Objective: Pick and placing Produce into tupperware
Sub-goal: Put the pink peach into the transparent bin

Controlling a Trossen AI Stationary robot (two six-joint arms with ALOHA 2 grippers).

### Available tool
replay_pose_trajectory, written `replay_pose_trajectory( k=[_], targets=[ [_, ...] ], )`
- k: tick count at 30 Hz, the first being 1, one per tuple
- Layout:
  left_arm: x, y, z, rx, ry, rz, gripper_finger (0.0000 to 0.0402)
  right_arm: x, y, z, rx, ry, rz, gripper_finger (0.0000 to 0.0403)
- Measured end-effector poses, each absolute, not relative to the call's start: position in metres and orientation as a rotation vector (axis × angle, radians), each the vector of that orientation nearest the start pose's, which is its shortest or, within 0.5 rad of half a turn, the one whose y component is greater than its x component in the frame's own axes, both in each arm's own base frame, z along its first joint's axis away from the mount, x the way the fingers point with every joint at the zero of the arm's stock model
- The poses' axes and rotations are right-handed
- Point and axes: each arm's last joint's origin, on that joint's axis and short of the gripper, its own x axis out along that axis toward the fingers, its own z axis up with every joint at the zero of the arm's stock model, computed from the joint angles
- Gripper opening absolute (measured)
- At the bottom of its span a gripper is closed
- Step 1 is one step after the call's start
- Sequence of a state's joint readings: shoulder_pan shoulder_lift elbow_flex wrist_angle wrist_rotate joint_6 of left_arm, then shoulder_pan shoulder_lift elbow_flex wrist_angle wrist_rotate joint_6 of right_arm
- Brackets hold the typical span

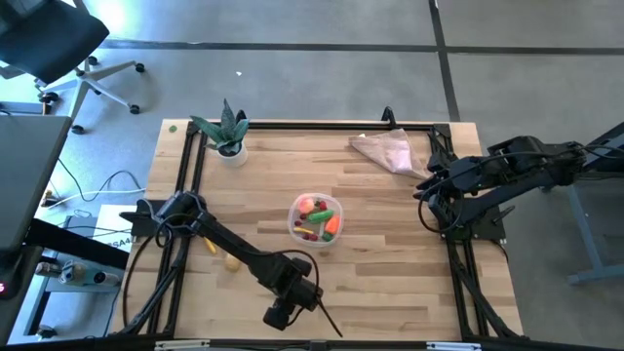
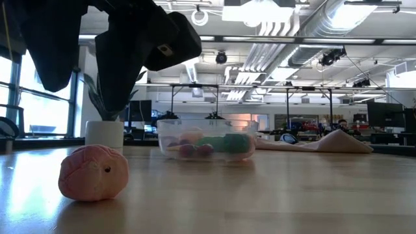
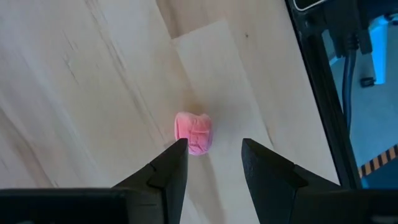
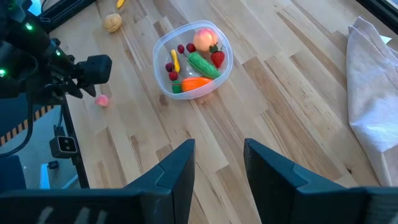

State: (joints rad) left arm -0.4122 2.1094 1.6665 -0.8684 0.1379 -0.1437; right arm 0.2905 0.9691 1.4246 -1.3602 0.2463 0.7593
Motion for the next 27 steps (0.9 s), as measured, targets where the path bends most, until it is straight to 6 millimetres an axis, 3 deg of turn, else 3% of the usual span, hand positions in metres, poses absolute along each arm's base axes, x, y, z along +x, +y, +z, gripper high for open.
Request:
replay_pose_trajectory(
  k=[22,27],
  targets=[
    [0.3897,-0.1747,0.1861,-0.001,1.357,-0.321,0.0141,0.1203,0.0286,0.4075,0.470,0.832,-0.287,0.0130],
    [0.3885,-0.1736,0.1856,-0.020,1.373,-0.271,0.0178,0.1203,0.0286,0.4074,0.470,0.832,-0.287,0.0130]
  ],
)
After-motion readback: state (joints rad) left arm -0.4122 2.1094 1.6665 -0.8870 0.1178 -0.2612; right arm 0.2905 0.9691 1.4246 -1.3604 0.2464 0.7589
